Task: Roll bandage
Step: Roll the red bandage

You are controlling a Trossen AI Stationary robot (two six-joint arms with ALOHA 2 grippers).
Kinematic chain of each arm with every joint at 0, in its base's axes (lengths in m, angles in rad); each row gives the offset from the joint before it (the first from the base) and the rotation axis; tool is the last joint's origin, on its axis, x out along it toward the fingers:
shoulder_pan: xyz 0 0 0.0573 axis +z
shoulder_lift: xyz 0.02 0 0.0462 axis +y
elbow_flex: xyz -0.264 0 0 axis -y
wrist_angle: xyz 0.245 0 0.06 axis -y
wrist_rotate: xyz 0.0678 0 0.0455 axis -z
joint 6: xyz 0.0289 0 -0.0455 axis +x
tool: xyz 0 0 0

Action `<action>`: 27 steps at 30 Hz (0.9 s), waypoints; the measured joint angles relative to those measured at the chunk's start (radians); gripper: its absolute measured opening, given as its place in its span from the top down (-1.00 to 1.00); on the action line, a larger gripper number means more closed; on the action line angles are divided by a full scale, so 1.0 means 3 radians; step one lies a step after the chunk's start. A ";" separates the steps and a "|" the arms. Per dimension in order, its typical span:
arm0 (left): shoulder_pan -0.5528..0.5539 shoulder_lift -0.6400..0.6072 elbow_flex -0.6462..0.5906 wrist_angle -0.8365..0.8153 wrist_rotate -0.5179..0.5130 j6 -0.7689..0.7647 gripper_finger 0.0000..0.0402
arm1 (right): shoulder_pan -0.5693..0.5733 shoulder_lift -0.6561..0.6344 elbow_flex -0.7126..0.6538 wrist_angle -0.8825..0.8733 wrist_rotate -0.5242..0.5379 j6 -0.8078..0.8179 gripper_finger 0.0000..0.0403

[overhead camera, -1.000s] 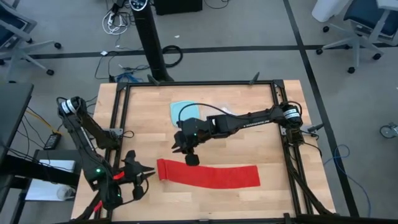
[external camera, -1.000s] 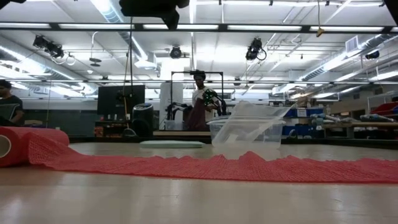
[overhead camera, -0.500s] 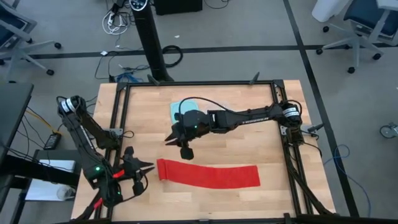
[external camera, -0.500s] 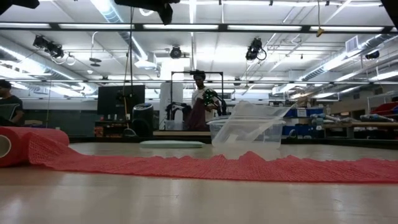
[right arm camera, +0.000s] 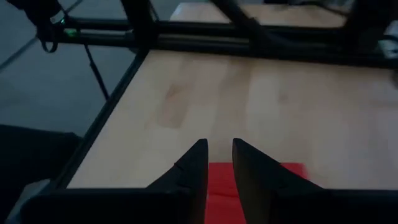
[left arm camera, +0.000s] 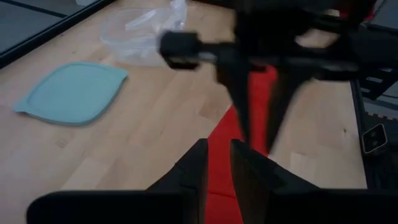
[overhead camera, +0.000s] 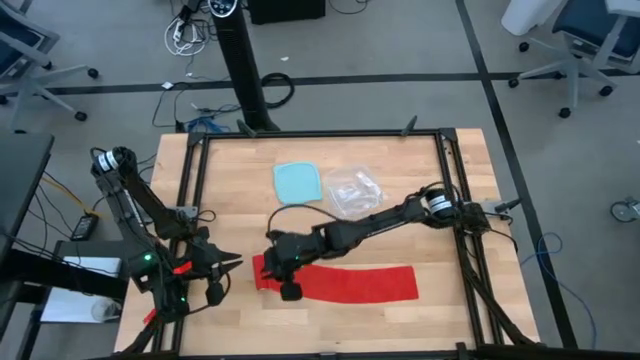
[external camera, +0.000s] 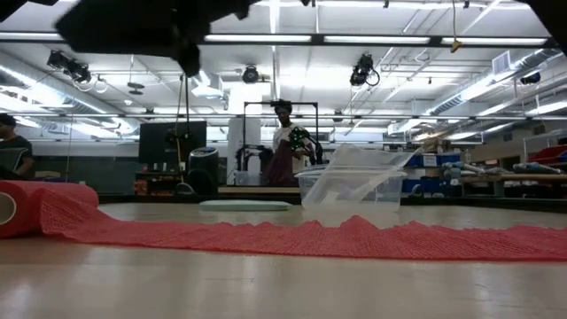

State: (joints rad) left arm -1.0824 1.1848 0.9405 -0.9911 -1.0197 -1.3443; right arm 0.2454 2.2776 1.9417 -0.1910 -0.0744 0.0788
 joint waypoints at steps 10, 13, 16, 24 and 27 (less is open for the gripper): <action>-0.0003 -0.0012 0.0000 -0.0018 0.0066 0.0005 0.64 | -0.0193 0.0541 0.1047 -0.0558 -0.0070 -0.0165 0.64; -0.0021 -0.0011 0.0000 -0.0015 0.0067 -0.0004 0.64 | -0.0238 0.0558 0.1056 -0.0735 -0.0081 -0.0241 0.64; -0.0046 -0.0011 0.0000 -0.0020 0.0079 -0.0060 0.64 | -0.0260 0.0592 0.1040 -0.0970 -0.0078 -0.0317 0.64; -0.0110 0.0135 0.0000 0.0217 0.0089 -0.0099 0.64 | -0.0278 0.0808 0.1037 -0.1013 -0.0087 -0.0416 0.70; -0.0111 0.0287 0.0000 0.0350 0.0148 -0.0124 0.64 | -0.0283 0.0810 0.0958 -0.0909 -0.0060 -0.0493 0.71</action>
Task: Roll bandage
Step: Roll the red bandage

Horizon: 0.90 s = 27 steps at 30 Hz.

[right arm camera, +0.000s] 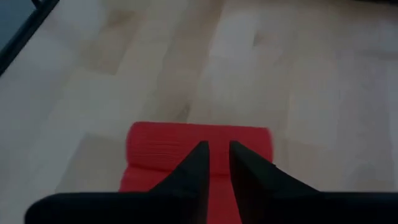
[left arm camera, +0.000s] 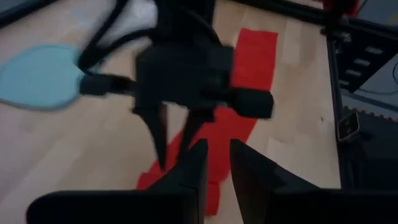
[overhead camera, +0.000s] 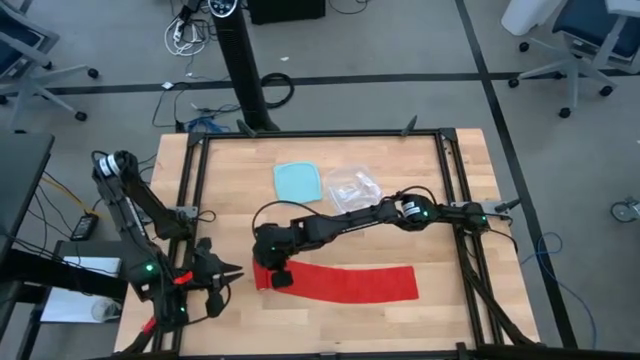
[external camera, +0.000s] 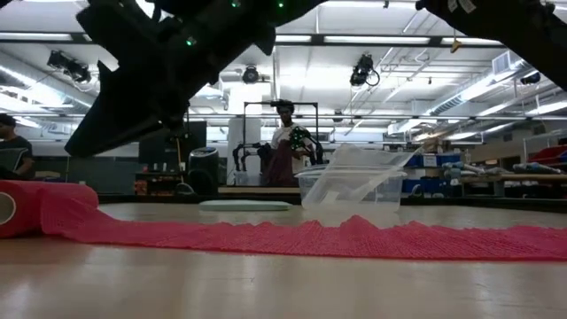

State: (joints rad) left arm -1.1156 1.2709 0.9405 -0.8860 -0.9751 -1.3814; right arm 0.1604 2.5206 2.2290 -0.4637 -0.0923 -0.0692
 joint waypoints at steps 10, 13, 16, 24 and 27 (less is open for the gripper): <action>0.0000 0.0573 0.0000 0.0034 0.0407 -0.0859 0.64 | -0.0012 -0.0003 -0.0071 0.0055 0.0068 -0.0061 0.73; 0.0006 0.0697 0.0000 0.0038 0.0465 -0.1093 0.64 | -0.0026 -0.0006 -0.0069 0.0080 0.0081 -0.0031 0.73; 0.0019 0.0826 0.0000 0.0041 0.0596 -0.1273 0.64 | -0.0029 -0.0011 -0.0182 0.0173 0.0081 -0.0009 0.75; 0.0098 0.1054 -0.0001 0.0141 0.0791 -0.1370 0.64 | -0.0027 -0.0011 -0.0374 0.0244 0.0079 0.0026 0.77; 0.0125 0.1117 -0.0004 0.0198 0.0859 -0.1370 0.64 | -0.0019 -0.0004 -0.0380 0.0205 0.0057 0.0057 0.77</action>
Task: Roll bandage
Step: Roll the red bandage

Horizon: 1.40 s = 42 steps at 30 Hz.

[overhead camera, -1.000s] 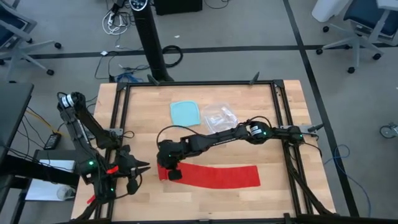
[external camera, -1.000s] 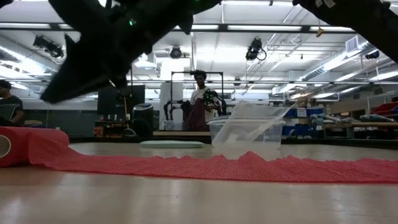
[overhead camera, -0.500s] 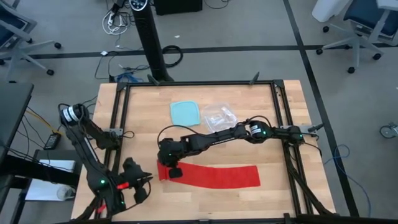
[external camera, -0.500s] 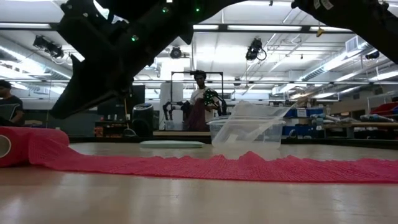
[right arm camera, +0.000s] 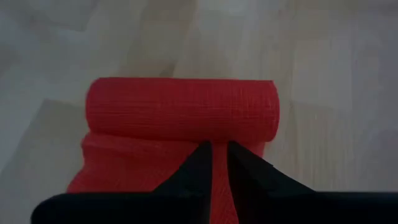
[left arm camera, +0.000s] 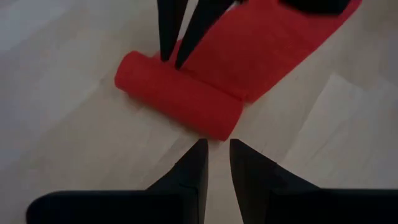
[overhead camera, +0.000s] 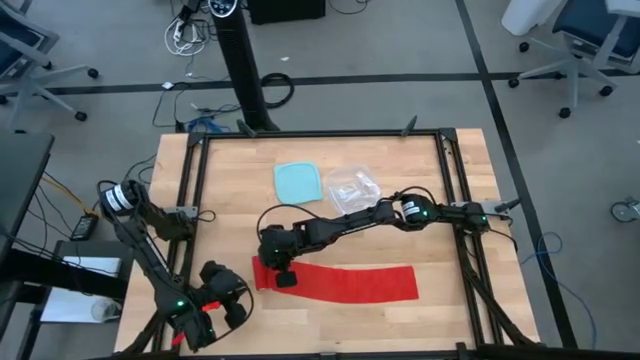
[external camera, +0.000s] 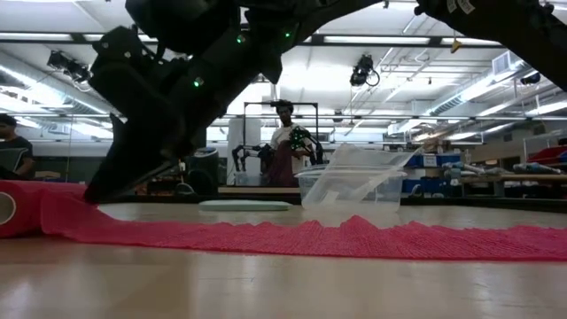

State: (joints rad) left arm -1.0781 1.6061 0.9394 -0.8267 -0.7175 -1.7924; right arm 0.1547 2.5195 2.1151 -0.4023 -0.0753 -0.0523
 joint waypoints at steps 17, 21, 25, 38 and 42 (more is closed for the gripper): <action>0.0104 0.0142 -0.0009 -0.0195 0.0131 0.0019 0.64 | 0.0051 -0.0008 -0.0120 0.0259 0.0033 0.0096 0.78; 0.0101 0.0119 -0.0009 -0.0252 0.0199 0.0021 0.64 | 0.0040 -0.0020 -0.0122 -0.0019 0.0026 0.0085 0.78; 0.0100 0.0120 -0.0009 -0.0282 0.0229 0.0022 0.64 | 0.0030 -0.0059 -0.0122 -0.0021 0.0027 0.0045 0.78; 0.0052 0.0120 -0.0009 -0.0288 0.0312 0.0015 0.64 | 0.0111 -0.0084 -0.0118 0.0478 0.0175 -0.0115 0.78; 0.0031 0.0120 -0.0009 -0.0287 0.0315 0.0014 0.64 | 0.0114 -0.0080 -0.0118 0.0584 0.0277 -0.0222 0.78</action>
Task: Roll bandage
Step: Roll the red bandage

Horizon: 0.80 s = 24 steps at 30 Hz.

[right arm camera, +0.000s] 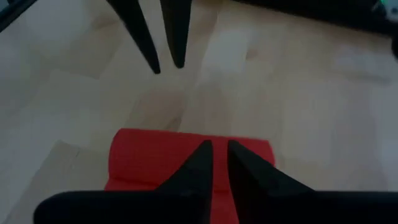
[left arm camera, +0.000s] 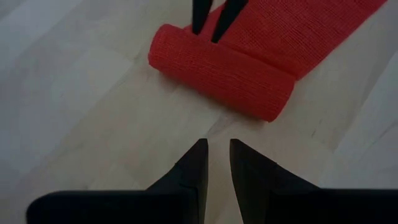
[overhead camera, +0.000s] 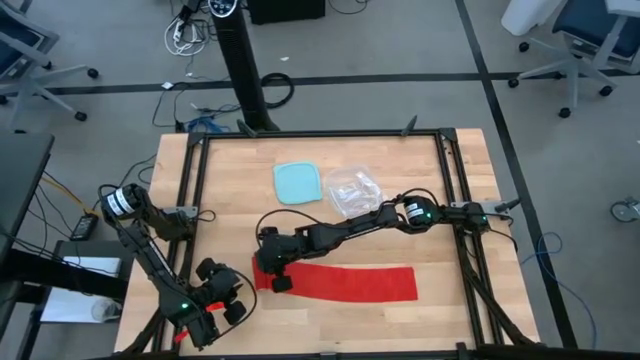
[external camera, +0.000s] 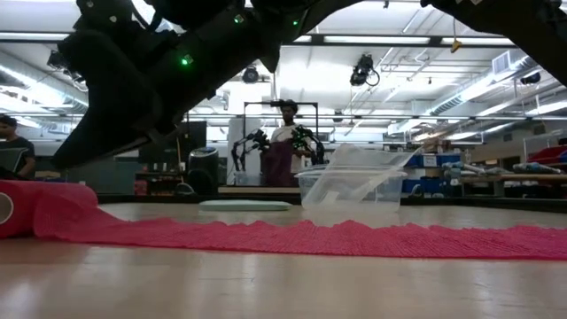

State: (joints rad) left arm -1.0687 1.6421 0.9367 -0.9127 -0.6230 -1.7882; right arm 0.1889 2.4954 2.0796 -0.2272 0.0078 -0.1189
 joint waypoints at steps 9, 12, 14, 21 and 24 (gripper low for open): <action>0.0000 0.0000 0.0000 -0.0005 -0.0040 -0.0001 0.64 | -0.0081 0.0015 -0.0001 -0.0014 -0.0002 -0.0019 0.78; 0.0000 0.0000 0.0000 -0.0002 -0.0077 -0.0003 0.64 | -0.0100 0.0015 -0.0003 -0.0087 -0.0003 -0.0016 0.78; 0.0000 0.0000 0.0000 0.0011 -0.0125 -0.0008 0.64 | -0.0100 0.0015 -0.0068 -0.0004 -0.0004 -0.0014 0.78; 0.0000 0.0000 0.0000 0.0008 -0.0180 -0.0014 0.64 | -0.0115 -0.0012 -0.0311 -0.0027 -0.0080 0.0055 0.78; 0.0000 0.0000 0.0000 -0.0011 -0.0185 -0.0014 0.64 | -0.0113 -0.0026 -0.0343 -0.0306 -0.0066 0.0124 0.78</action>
State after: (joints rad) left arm -1.0687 1.6421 0.9367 -0.9159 -0.6785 -1.7924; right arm 0.1550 2.4875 1.9766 -0.3189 -0.0120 -0.0816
